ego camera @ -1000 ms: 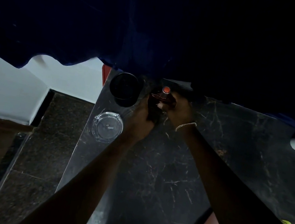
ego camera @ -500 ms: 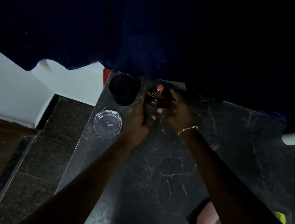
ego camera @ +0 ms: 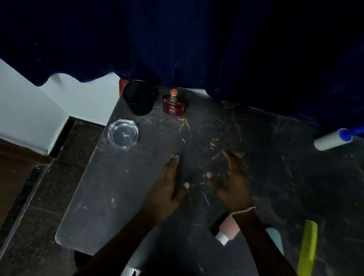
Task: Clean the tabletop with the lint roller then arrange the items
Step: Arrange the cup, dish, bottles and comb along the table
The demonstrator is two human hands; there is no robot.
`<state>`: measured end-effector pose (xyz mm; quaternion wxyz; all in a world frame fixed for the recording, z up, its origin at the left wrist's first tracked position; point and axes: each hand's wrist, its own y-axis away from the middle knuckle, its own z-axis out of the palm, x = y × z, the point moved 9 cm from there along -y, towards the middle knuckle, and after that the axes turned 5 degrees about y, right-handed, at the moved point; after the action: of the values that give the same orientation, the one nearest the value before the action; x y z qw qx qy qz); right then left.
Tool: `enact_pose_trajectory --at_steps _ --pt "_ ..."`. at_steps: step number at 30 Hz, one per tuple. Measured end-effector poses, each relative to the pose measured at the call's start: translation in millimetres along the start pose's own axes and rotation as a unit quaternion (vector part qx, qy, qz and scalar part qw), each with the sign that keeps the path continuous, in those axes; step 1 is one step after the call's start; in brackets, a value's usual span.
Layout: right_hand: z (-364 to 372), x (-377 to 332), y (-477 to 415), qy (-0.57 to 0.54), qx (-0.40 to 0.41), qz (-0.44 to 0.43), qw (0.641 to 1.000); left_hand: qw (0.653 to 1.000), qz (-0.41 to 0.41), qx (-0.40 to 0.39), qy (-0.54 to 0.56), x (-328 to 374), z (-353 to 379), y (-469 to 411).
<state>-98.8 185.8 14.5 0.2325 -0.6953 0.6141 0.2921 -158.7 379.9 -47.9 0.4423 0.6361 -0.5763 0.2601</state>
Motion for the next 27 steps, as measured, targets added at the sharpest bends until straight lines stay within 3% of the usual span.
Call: enact_pose_trajectory --at_steps 9,13,16,18,27 --pt "-47.4 68.9 119.0 0.058 0.045 0.135 0.988 0.998 -0.047 -0.036 0.004 29.0 90.1 61.4" --pt "-31.4 92.8 141.1 0.087 -0.015 0.166 0.982 0.995 -0.065 -0.069 0.02 35.9 128.0 69.2" --pt "-13.9 110.0 152.6 0.073 -0.068 0.234 0.967 0.994 -0.082 -0.066 0.003 35.9 142.0 71.3" --pt "-5.1 110.4 155.3 0.081 -0.083 0.234 0.965 0.994 -0.092 -0.06 -0.005 36.2 146.5 72.4" --pt "3.3 109.8 155.6 -0.023 -0.039 0.279 0.959 0.993 -0.104 -0.049 0.026 38.3 155.2 67.8"
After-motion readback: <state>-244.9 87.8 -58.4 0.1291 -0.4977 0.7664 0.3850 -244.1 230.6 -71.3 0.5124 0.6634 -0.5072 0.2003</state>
